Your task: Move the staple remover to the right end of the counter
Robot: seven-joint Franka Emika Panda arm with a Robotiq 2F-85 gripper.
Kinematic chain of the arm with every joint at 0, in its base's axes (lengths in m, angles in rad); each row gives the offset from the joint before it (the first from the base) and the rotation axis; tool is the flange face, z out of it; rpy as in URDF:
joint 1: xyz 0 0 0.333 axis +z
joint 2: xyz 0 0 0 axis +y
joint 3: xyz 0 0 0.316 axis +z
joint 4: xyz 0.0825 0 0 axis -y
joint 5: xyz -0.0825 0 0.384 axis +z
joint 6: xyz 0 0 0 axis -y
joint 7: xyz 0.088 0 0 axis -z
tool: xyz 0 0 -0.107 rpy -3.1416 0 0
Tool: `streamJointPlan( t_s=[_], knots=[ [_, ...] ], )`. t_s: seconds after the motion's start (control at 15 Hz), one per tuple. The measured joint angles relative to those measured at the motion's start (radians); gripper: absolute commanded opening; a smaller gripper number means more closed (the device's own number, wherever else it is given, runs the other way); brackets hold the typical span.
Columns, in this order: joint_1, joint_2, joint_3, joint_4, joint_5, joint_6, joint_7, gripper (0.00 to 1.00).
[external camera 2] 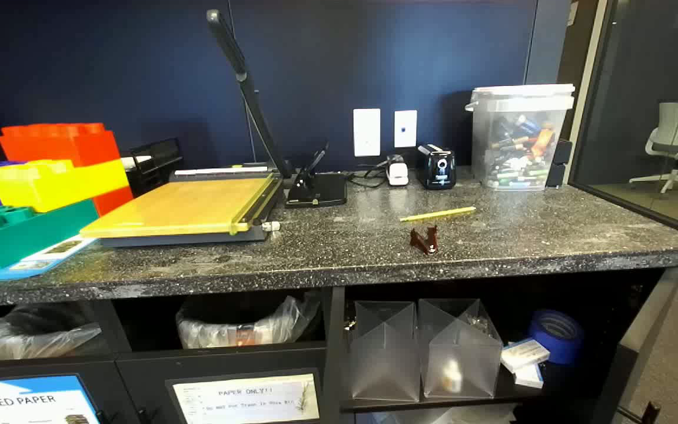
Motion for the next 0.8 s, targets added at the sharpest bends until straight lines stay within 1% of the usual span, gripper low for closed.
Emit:
streamJointPlan(
  t_s=[0.4,0.53,0.67,0.8],
  knots=[
    [0.0,0.0,0.0,0.002,0.0,0.0,0.0,1.0],
    [-0.003,0.01,0.009,0.009,0.0,0.0,0.018,1.0],
    [-0.003,0.058,0.042,0.041,-0.002,0.036,0.069,1.0],
    [-0.003,0.153,0.095,0.1,-0.015,0.11,0.144,1.0]
  ],
)
